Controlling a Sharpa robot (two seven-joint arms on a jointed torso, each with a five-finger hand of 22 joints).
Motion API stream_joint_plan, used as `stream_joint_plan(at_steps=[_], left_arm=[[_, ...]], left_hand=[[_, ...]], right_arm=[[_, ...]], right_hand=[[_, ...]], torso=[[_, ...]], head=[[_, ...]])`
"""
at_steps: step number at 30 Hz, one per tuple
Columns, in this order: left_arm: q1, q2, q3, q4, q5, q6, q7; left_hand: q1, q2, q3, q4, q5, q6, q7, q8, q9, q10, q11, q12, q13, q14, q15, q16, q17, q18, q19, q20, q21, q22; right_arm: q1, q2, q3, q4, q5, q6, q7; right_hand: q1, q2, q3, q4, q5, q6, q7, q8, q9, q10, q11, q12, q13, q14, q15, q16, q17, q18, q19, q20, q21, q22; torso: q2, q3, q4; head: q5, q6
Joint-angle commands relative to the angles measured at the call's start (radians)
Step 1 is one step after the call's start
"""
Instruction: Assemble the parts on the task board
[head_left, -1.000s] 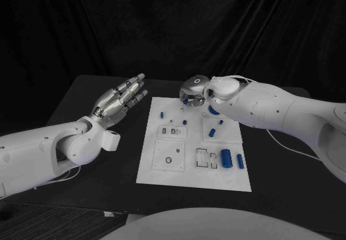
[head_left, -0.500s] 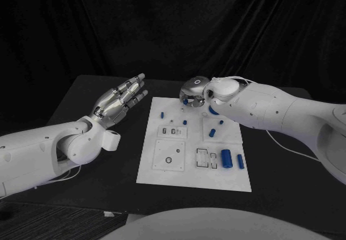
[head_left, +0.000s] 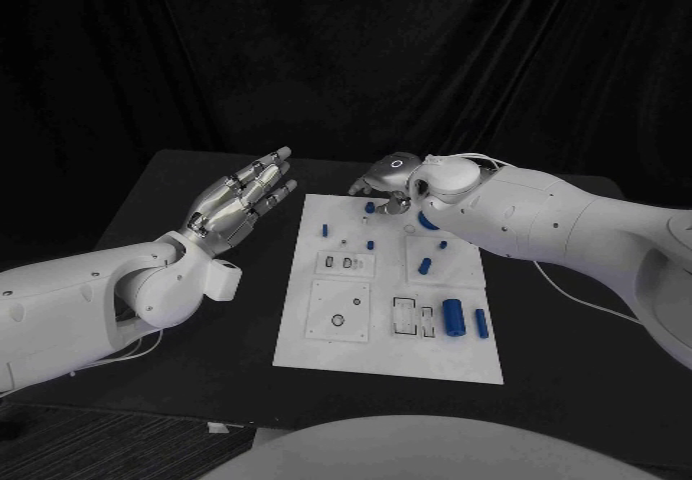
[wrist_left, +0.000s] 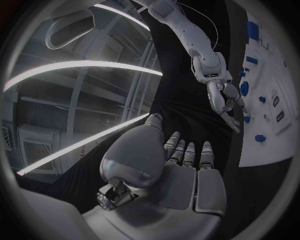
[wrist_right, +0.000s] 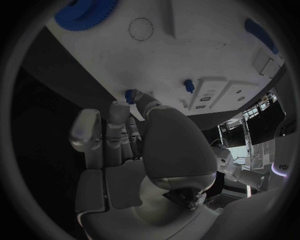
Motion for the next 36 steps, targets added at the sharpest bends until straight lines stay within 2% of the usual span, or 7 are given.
stream_joint_plan(at_steps=[1,9,16,21,27,32,36], left_arm=[[0.002,0.002,0.001,0.000,-0.002,0.018,0.017],[0.002,0.003,0.001,-0.006,-0.002,0.024,0.012],[0.000,0.003,0.001,-0.013,-0.002,0.029,0.006],[-0.001,0.006,0.001,-0.016,-0.002,0.032,0.002],[-0.004,0.013,0.001,-0.022,-0.002,0.039,-0.001],[-0.007,0.019,0.001,-0.027,-0.002,0.046,-0.004],[-0.009,0.023,0.001,-0.030,-0.002,0.051,-0.008]], left_hand=[[0.008,0.000,0.005,-0.001,0.007,0.007,0.001,0.006,0.001,0.003,0.007,0.007,0.001,0.001,0.005,-0.004,-0.001,0.010,0.001,0.007,-0.003,-0.001],[0.008,0.001,0.006,-0.001,0.007,0.008,0.002,0.007,0.001,0.003,0.008,0.007,0.001,0.001,0.005,-0.004,-0.001,0.010,0.001,0.007,-0.003,-0.001],[0.009,0.001,0.006,-0.001,0.008,0.008,0.003,0.007,0.001,0.003,0.009,0.007,0.001,0.001,0.006,-0.004,-0.001,0.010,0.001,0.008,-0.003,-0.001],[0.009,0.001,0.006,-0.002,0.009,0.008,0.003,0.007,0.001,0.003,0.009,0.007,0.001,0.001,0.006,-0.004,-0.001,0.010,0.001,0.008,-0.003,-0.001],[0.012,0.002,0.008,-0.002,0.011,0.007,0.003,0.008,0.001,0.003,0.009,0.008,0.001,0.001,0.012,-0.004,-0.001,0.010,0.001,0.010,-0.003,-0.001],[0.017,0.002,0.011,-0.002,0.013,0.006,0.004,0.009,0.001,0.004,0.011,0.012,0.001,0.001,0.018,-0.004,-0.001,0.009,0.001,0.013,-0.003,-0.001],[0.018,0.002,0.012,-0.002,0.014,0.006,0.004,0.009,0.001,0.004,0.011,0.014,0.002,0.001,0.021,-0.004,-0.001,0.008,0.001,0.014,-0.003,-0.001]], right_arm=[[-0.002,-0.004,0.000,0.003,-0.003,-0.035,-0.027],[0.014,-0.054,0.000,0.058,0.013,-0.122,-0.026],[0.069,-0.188,0.000,0.231,0.146,-0.167,-0.034],[0.097,-0.290,0.000,0.344,0.239,-0.149,-0.052],[0.106,-0.354,-0.001,0.372,0.337,-0.075,-0.078],[0.098,-0.375,-0.001,0.355,0.377,-0.034,-0.102],[0.087,-0.386,-0.001,0.343,0.388,-0.023,-0.118]], right_hand=[[-0.002,0.015,-0.008,0.000,-0.005,-0.007,0.002,-0.004,-0.002,-0.010,0.000,-0.005,-0.001,-0.006,0.003,-0.004,0.002,-0.004,-0.004,0.000,-0.005,0.000],[0.000,0.024,-0.020,-0.006,0.002,0.025,0.017,0.004,-0.004,0.012,0.001,0.004,0.003,-0.002,0.004,-0.001,0.008,-0.005,-0.001,0.001,-0.002,0.009],[-0.006,0.036,-0.020,0.004,0.016,0.183,0.081,0.031,-0.002,0.194,0.012,0.087,0.016,0.001,0.009,-0.010,0.003,-0.002,-0.004,0.004,-0.014,0.007],[-0.008,0.020,-0.031,0.004,0.008,0.211,0.096,0.034,-0.008,0.343,-0.025,0.228,0.086,-0.060,-0.008,-0.116,-0.142,0.023,-0.065,-0.009,-0.112,-0.095],[-0.052,0.029,-0.089,0.043,-0.014,0.251,0.111,0.028,-0.018,0.072,-0.035,0.902,0.651,-0.153,0.002,-0.207,-0.175,0.071,-0.210,0.003,-0.436,-0.359],[-0.109,0.024,-0.141,0.083,-0.033,0.267,0.114,0.033,-0.008,0.506,-0.055,1.363,1.244,0.013,0.003,0.230,0.485,0.003,-0.054,0.003,-0.129,-0.023],[-0.125,0.031,-0.170,0.093,-0.028,0.289,0.111,0.044,0.009,0.746,-0.058,1.503,1.503,0.128,-0.003,0.450,0.832,-0.026,0.005,-0.004,0.038,0.154]], torso=[[0.000,0.0003,-0.0003],[-0.001,0.0000,0.0002],[-0.005,0.0004,-0.0022],[-0.010,-0.0005,-0.0048],[-0.020,-0.0024,-0.0094],[-0.027,-0.0047,-0.0122],[-0.033,-0.0058,-0.0147]], head=[[0.001,0.000],[-0.003,0.000],[-0.001,0.000],[0.008,0.000],[0.011,0.000],[0.011,0.000],[0.015,0.000]])
